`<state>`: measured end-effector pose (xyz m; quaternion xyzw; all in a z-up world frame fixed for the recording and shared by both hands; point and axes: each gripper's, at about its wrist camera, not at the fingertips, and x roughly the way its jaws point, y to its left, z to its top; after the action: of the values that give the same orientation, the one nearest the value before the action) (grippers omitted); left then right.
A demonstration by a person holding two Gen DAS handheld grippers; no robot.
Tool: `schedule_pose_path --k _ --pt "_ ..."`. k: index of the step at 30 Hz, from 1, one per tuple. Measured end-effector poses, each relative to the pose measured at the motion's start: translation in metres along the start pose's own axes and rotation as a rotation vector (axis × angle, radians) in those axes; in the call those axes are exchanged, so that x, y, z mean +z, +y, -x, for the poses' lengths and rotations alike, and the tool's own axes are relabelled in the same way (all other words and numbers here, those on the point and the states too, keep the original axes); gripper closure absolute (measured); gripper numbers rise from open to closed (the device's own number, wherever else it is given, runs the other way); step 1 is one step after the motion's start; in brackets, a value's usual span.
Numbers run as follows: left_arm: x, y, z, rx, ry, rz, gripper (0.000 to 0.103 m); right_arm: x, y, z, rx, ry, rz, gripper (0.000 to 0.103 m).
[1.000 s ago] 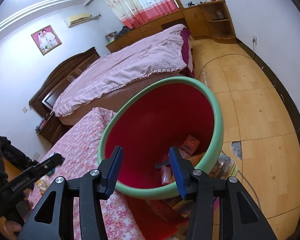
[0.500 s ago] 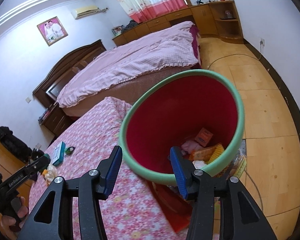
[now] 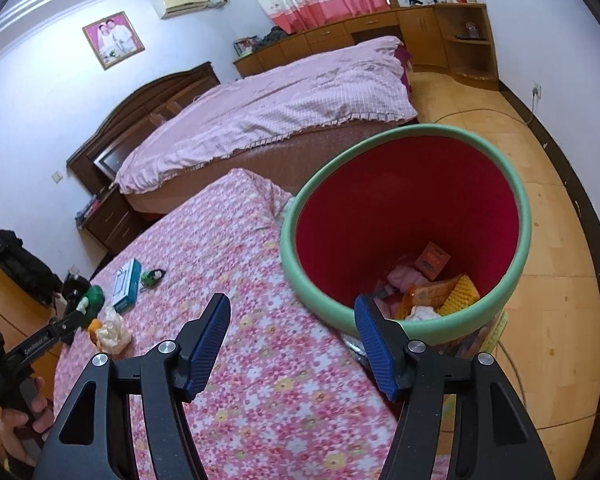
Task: Collect trash
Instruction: 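Withdraw both grippers from the bucket back over the bed, then grasp the orange wrapper with the left gripper while the right grasps the crumpled tissue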
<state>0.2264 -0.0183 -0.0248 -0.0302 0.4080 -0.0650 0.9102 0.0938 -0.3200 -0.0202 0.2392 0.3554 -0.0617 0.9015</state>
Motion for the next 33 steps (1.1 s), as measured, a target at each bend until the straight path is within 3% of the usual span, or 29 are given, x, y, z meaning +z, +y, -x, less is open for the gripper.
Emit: schedule_pose_path --k 12,21,24,29,33 --pt "-0.019 0.029 -0.044 -0.017 0.072 0.062 0.053 -0.007 0.020 -0.023 -0.023 0.040 0.009 0.037" --pt "-0.020 0.033 -0.053 -0.026 0.004 0.060 0.051 -0.012 0.043 -0.030 -0.019 0.052 0.053 0.037" --pt "-0.020 0.037 -0.057 -0.009 0.015 0.066 0.045 -0.013 0.053 -0.034 -0.005 0.053 0.066 0.037" --pt "-0.022 0.040 -0.060 -0.012 0.024 0.070 0.049 -0.015 0.074 -0.039 0.009 0.056 0.112 0.037" --pt "-0.024 0.047 -0.055 -0.047 0.006 0.095 0.058 -0.017 0.091 -0.045 0.025 0.067 0.146 0.037"
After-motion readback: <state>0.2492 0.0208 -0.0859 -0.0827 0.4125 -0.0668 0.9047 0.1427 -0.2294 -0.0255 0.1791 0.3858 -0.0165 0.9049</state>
